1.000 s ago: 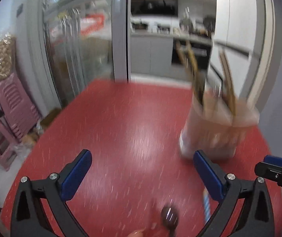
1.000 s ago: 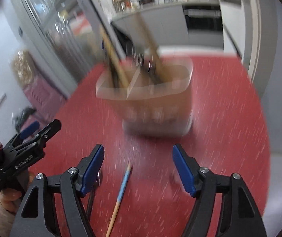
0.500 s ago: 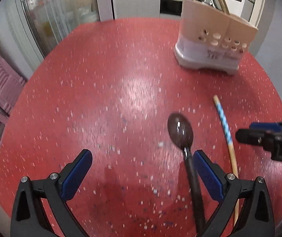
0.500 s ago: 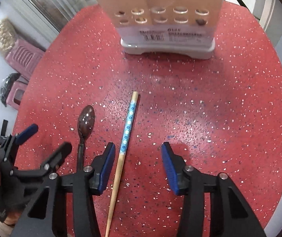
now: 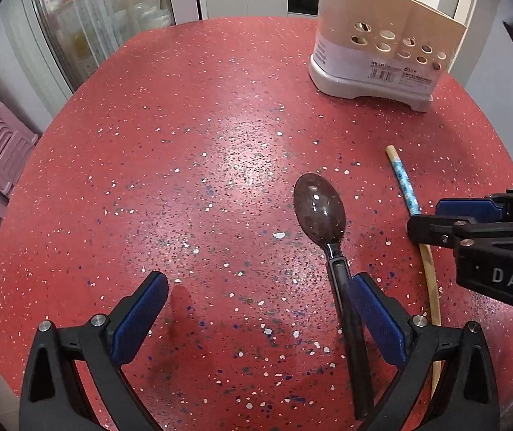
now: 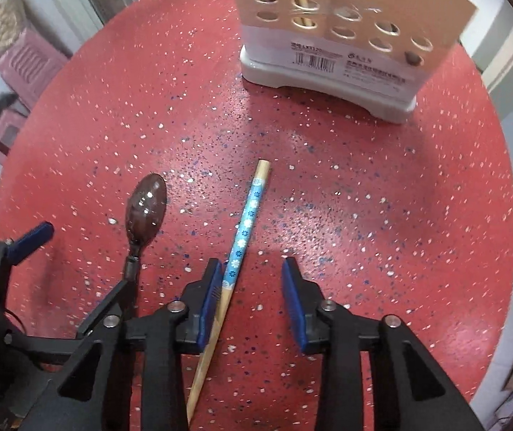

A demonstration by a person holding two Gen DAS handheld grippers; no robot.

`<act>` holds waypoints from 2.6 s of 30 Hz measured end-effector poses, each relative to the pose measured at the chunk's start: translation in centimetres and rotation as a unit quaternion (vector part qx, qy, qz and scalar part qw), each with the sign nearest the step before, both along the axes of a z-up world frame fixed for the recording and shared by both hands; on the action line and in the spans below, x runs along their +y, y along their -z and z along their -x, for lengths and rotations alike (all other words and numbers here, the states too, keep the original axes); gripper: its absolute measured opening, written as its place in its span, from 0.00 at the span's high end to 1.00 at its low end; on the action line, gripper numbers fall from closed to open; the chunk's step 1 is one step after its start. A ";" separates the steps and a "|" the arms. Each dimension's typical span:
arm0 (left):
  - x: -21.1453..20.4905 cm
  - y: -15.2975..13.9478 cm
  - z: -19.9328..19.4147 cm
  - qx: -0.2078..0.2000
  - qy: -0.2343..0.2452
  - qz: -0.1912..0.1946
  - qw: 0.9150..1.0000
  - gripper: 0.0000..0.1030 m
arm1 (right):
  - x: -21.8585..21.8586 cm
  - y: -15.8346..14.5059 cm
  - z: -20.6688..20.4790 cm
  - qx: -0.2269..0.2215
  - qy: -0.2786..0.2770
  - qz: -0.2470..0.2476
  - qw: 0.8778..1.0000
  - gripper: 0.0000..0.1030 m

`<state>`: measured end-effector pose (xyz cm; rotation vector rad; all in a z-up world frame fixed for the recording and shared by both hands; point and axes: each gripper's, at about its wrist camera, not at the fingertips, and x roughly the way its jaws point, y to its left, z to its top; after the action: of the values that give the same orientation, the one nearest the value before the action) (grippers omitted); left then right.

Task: Organize utensils
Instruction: 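Grasp the blue patterned chopstick with the right tool while the left tool grasps the dark spoon, then carry the chopstick and spoon to the beige caddy and lower them in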

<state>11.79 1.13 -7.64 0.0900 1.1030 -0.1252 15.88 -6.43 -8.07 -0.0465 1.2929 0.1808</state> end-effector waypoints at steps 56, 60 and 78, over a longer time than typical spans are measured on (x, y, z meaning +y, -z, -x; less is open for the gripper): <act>-6.1 -19.6 -9.6 -0.269 0.021 0.178 0.946 0.64 | -17.4 -22.1 -0.8 -0.375 0.058 -0.196 0.904 0.92; -6.8 -20.0 -12.4 -0.294 0.013 0.191 0.937 0.64 | -17.5 -23.7 -3.2 -0.401 0.067 -0.192 0.893 0.92; -9.3 -15.9 -16.2 -0.354 -0.015 0.182 0.917 0.64 | -14.9 -20.3 -9.5 -0.486 0.053 -0.124 0.863 0.92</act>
<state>27.98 -8.15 8.28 -0.2056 0.3429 -0.2465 25.36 -21.36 12.24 0.1433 0.2483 0.1899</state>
